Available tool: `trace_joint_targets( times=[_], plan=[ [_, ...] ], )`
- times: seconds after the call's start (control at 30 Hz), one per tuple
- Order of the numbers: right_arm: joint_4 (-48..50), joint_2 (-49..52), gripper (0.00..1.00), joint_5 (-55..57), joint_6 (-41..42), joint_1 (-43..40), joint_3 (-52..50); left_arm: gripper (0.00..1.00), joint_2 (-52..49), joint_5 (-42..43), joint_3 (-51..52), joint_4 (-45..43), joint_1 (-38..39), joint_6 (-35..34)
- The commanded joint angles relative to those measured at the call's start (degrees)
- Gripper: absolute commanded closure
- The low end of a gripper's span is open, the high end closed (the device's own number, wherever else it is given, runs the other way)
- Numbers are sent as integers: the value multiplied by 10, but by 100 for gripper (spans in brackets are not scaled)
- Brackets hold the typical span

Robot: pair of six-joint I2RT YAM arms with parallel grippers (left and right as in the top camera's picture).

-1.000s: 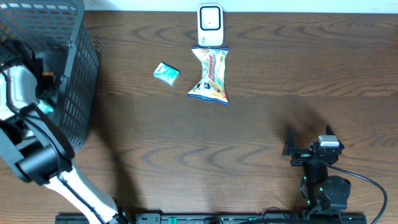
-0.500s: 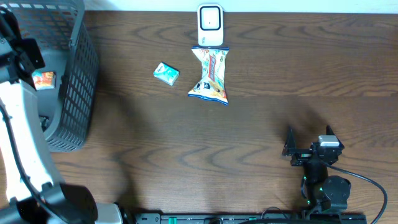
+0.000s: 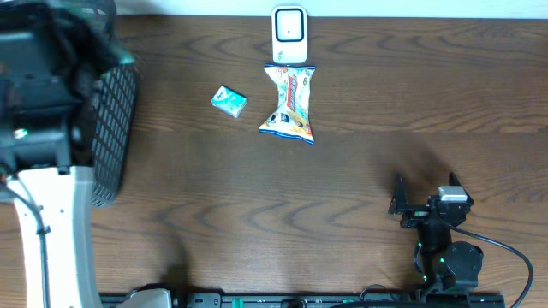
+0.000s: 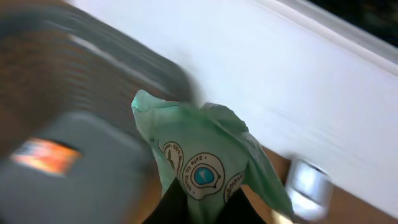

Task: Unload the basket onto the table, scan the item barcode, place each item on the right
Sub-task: 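Carry the teal packet to the scanner and drop it beside the snack bag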

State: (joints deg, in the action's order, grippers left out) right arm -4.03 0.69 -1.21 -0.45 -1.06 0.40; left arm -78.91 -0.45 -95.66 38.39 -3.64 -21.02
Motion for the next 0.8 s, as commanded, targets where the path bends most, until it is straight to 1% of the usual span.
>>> trace_joint_targets(
  times=[0.0, 0.1, 0.3, 0.53, 0.7, 0.73, 0.77],
  plan=[
    [-3, -4, 1, 4, 6, -2, -1, 92, -42, 61, -1, -1, 61, -38],
    [-3, -4, 1, 4, 6, -2, -1, 92, -90, 58, -2, -1, 104, -19],
    [-3, -4, 1, 4, 6, -2, -1, 92, -188, 58, -2, -6, 147, -18],
    [-3, -4, 1, 4, 6, -2, -1, 91, -295, 58, -2, -29, 181, -18],
    [-3, -4, 1, 4, 6, -2, -1, 91, -345, 58, -2, -56, 193, -18],
    [-3, -4, 1, 4, 6, -2, -1, 90, -355, 58, -2, -58, 197, -20],
    [-3, -4, 1, 4, 6, -2, -1, 87, -362, 58, -2, -60, 200, -20]
  ],
)
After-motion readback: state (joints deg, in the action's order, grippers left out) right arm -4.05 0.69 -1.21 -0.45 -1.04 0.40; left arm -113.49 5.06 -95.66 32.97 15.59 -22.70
